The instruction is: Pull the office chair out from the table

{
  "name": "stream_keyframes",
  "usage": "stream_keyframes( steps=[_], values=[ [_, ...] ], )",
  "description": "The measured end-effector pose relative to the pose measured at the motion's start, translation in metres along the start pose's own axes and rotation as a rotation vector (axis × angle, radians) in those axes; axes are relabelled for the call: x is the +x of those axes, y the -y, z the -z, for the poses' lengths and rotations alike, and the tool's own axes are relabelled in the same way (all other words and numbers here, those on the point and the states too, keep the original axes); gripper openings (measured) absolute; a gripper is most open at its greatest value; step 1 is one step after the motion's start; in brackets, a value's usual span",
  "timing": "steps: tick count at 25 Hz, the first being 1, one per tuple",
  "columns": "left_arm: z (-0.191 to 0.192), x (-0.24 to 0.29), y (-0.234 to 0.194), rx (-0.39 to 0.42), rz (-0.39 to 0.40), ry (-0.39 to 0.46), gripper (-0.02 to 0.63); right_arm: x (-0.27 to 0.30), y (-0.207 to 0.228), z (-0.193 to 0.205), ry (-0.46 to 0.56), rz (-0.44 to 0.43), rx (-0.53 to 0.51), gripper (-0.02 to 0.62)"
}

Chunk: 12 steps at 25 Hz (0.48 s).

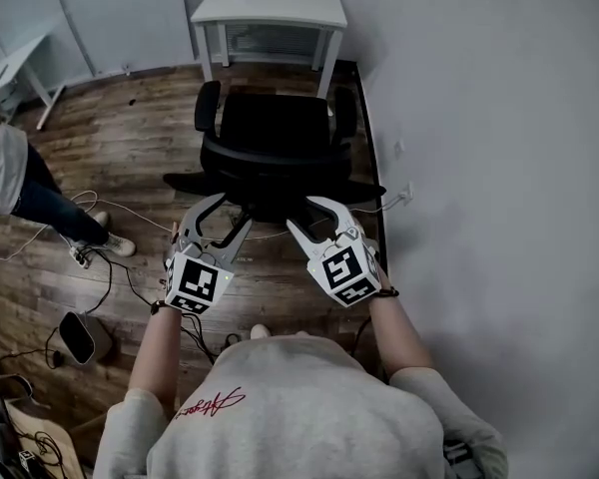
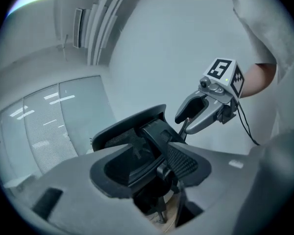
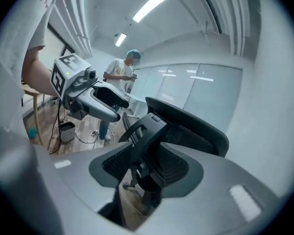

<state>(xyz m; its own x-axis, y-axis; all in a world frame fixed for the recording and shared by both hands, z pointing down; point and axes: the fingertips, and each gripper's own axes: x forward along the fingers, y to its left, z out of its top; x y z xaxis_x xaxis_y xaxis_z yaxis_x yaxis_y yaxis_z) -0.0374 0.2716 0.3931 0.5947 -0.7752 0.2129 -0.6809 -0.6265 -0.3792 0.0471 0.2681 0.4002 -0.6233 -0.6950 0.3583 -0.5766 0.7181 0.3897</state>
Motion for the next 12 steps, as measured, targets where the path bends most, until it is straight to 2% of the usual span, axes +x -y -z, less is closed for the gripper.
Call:
stream_keyframes(
  steps=[4, 7, 12],
  values=[
    [-0.009, -0.012, 0.000, -0.037, -0.030, 0.026, 0.210, -0.010, -0.008, -0.011, 0.063, -0.017, 0.111, 0.175],
    [-0.015, -0.020, -0.003, -0.102, -0.054, 0.052, 0.206, -0.019, -0.011, -0.023, 0.111, -0.016, 0.160, 0.173],
    [-0.023, -0.030, 0.003, -0.142, -0.061, 0.091, 0.204, -0.032, -0.014, -0.033, 0.139, 0.010, 0.153, 0.160]
  ],
)
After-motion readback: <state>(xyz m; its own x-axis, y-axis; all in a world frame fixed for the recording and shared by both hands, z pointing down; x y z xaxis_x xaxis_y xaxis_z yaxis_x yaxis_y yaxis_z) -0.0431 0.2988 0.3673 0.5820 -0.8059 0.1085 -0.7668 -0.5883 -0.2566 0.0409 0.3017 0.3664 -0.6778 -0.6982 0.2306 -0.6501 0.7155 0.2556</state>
